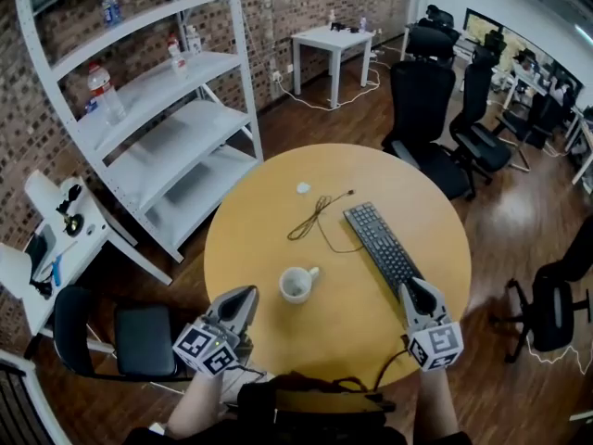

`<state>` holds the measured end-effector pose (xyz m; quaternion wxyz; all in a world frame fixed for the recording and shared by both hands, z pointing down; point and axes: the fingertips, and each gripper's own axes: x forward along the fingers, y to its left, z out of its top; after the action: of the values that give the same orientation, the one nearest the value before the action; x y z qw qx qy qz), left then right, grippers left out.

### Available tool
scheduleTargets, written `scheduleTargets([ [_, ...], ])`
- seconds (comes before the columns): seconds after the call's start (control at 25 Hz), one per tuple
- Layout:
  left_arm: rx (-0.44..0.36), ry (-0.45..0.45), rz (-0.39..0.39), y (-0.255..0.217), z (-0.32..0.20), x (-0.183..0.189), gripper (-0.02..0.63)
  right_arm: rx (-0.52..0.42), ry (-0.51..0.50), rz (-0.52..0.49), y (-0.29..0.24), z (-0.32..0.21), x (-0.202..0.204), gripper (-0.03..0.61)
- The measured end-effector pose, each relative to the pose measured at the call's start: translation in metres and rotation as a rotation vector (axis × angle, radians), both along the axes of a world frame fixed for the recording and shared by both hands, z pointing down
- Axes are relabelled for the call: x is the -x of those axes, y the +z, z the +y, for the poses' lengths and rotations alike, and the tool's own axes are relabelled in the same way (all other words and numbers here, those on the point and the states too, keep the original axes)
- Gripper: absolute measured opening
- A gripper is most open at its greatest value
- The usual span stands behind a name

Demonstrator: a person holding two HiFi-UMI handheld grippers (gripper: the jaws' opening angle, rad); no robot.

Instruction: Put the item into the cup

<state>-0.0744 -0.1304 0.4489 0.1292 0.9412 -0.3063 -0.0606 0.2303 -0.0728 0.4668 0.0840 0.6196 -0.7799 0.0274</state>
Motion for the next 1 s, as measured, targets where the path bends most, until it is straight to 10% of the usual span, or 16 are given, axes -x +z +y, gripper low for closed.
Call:
scheduleTargets([
  [0.36,0.01,0.079,-0.025,0.008,0.011,-0.032,0.003,-0.105,0.172,-0.088,-0.011,0.055,-0.042,0.008],
  [1.0,0.027,-0.007,-0.01,0.012,0.012,-0.008,0.003,-0.114,0.106,-0.093,-0.017,0.032,-0.021,0.009],
])
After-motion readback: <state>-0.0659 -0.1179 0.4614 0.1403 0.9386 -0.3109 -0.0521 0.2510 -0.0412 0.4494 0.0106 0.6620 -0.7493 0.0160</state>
